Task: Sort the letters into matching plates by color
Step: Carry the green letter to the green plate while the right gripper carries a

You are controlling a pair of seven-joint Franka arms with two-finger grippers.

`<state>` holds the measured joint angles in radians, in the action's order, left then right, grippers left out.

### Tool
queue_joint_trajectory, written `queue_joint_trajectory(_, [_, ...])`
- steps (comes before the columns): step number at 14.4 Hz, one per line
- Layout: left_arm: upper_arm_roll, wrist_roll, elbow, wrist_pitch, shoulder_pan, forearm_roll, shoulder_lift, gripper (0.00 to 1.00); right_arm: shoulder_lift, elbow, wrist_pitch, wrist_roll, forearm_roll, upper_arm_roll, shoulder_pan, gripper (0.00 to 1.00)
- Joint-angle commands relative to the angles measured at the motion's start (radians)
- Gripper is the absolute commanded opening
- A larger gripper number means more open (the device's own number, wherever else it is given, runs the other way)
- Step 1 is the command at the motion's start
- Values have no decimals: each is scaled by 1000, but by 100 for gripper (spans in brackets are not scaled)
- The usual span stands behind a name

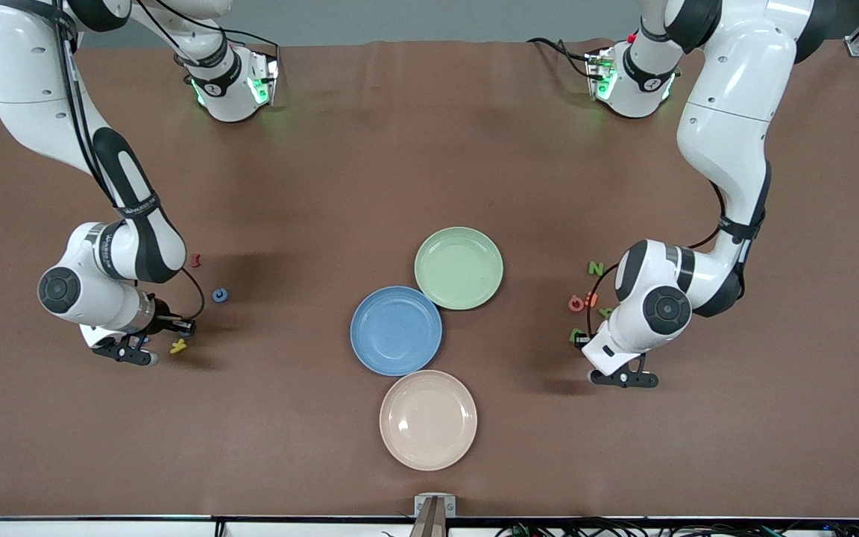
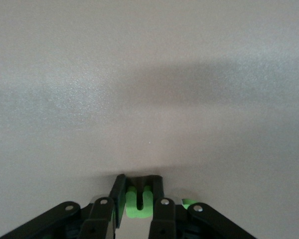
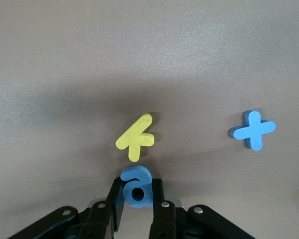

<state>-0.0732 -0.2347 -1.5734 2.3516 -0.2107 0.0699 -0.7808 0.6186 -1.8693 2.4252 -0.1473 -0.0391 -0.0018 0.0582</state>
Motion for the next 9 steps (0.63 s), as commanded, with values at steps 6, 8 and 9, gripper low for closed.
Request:
queue_joint_trajectory(6, [-8, -24, 9, -194, -3, 4, 122, 13, 7, 19, -14, -3, -16, 8, -4, 5])
queue_joint_trajectory(8, [-66, -75, 9, -259, 0, -1, 167, 13, 4, 96, -139, -26, -16, 9, -11, 5])
queue_joint_trajectory(9, [-91, -128, 9, -284, -1, 2, 176, 13, 4, 136, -205, -52, -16, 9, -20, 5])
